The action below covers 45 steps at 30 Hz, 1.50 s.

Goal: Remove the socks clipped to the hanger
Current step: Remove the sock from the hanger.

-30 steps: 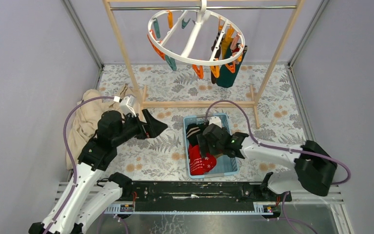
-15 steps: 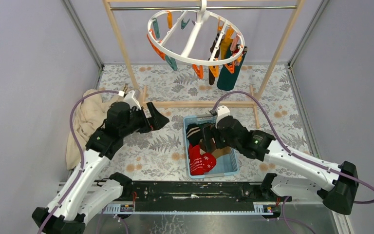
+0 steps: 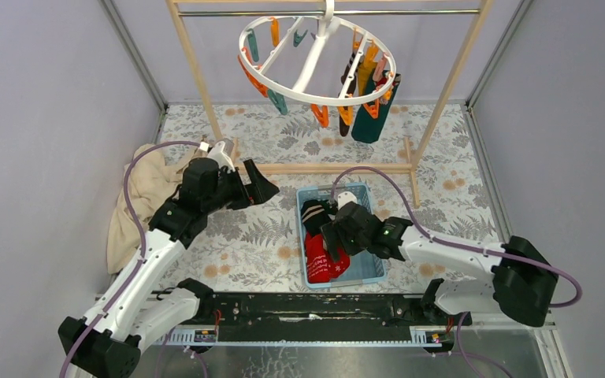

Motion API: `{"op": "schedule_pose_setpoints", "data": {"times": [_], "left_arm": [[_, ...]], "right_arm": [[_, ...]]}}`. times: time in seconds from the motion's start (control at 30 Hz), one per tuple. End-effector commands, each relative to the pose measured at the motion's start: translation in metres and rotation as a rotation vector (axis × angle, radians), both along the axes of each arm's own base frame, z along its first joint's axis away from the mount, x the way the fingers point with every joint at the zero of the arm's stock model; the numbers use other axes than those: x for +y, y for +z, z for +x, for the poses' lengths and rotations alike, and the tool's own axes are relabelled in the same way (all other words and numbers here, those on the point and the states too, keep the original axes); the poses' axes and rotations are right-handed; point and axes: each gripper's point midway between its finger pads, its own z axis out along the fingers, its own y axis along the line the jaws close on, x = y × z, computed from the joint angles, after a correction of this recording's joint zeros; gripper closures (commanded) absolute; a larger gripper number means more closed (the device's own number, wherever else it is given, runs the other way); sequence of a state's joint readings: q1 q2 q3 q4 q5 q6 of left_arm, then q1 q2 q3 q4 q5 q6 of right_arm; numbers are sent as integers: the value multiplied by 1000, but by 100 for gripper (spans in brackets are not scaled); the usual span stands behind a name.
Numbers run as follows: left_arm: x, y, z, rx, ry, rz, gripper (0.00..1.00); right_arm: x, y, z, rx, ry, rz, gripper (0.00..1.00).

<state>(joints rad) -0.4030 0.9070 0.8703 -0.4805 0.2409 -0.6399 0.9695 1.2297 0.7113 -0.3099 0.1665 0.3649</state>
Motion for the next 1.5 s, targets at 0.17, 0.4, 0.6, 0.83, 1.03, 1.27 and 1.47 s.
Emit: {"op": "schedule_pose_setpoints", "data": {"times": [0.17,0.4,0.6,0.83,1.03,1.27,1.47], "left_arm": [[-4,14,2,-72,-4,-52,1],[-4,13,-6,-78,-17,-64,1],[-3,13,-16,-82,-28,-91,1],[-2,14,-24,-89,-37,-101,1],[-2,13,-27,-89,-38,-107,1],[-3,11,-22,-79,-37,-103,1],[-8,7,-14,-67,-41,-95,1]], "right_arm": [[-6,-39,0,44,-40,-87,0],[10,24,10,-42,13,5,0],[14,55,12,-67,17,43,0],[18,36,5,-9,-3,73,0],[14,-6,-3,53,-20,33,0],[5,-48,-11,105,-39,-20,0],[1,-67,-11,125,-34,-72,0]]}}
